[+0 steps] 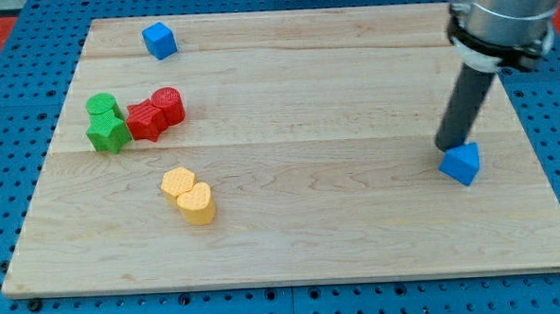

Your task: Nudge the yellow hexagon little bit

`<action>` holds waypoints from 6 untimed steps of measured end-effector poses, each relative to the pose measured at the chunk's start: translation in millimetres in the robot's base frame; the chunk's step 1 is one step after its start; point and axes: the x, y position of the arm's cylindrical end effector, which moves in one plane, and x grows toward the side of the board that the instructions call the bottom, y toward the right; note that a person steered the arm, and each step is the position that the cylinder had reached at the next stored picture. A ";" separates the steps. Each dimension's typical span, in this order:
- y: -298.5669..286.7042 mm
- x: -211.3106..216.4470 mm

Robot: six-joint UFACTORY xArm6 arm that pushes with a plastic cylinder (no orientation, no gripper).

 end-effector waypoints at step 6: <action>-354.2 1.2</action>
